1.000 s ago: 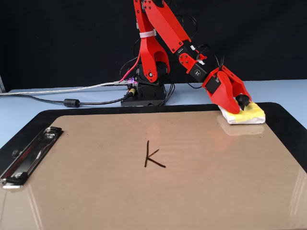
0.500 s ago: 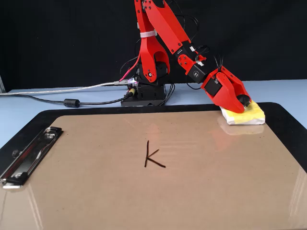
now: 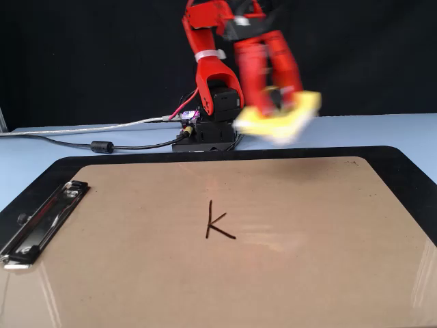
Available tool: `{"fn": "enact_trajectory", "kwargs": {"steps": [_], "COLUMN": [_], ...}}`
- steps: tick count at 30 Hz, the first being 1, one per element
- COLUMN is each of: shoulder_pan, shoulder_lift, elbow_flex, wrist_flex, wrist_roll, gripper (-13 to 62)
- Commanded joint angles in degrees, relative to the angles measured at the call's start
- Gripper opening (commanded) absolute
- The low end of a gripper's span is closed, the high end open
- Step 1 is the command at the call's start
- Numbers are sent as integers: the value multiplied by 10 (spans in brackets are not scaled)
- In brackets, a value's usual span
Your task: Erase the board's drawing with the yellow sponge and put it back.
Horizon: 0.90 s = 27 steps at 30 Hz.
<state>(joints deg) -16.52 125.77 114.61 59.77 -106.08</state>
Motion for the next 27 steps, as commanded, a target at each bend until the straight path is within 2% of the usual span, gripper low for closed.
{"fn": "enact_trajectory", "kwargs": {"steps": [1, 3, 7, 12, 21, 24, 27], "shoulder_pan": [73, 121, 135, 134, 147, 150, 153], "shoulder_lift": [12, -33, -114, -139, -145, -221, -341], "elbow_flex": [-30, -29, 20, 105, 196, 196, 120], "wrist_flex": [-8, -54, -211, -345, -446, -519, -585], "wrist_roll": [69, 126, 133, 134, 137, 138, 138], "gripper": [-80, -80, -80, -80, -80, -80, -80]}}
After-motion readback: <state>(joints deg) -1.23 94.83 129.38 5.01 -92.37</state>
